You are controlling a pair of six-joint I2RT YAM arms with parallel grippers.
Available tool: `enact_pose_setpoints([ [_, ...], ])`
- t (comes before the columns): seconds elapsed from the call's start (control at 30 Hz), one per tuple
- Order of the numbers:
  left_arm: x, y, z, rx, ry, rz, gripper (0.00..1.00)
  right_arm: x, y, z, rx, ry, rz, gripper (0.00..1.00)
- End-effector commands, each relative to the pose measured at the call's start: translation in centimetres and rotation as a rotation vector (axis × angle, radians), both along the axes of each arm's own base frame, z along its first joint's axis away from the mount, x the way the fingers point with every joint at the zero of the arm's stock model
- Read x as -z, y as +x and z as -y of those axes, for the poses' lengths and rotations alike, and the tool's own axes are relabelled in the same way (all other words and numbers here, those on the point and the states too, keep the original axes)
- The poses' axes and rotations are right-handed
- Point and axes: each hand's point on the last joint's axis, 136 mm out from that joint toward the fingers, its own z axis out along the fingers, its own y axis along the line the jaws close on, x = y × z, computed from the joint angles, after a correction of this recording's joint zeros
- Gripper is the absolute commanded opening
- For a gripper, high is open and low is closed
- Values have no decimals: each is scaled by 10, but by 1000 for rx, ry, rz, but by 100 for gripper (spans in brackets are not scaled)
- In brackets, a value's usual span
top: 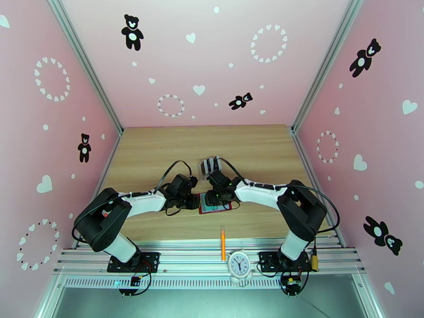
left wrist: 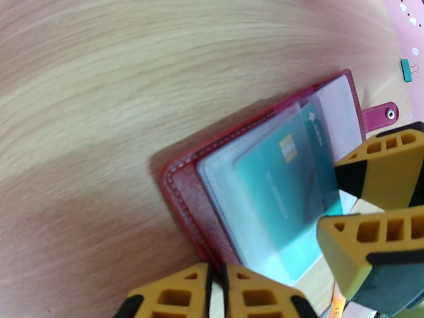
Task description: Put the credit cards into the card holder
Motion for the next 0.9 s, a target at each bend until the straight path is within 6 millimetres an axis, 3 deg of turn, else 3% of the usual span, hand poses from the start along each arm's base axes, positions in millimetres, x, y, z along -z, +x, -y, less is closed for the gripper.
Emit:
enact_pose_setpoints([
  [0.0,4,-1,4,7,-1,-19,17,-1,-1,-5,-12,-3,-10,45],
  [0.87,4,-1,3,2,7,-22,17,-3,-8,-21,-47,23,-14,45],
])
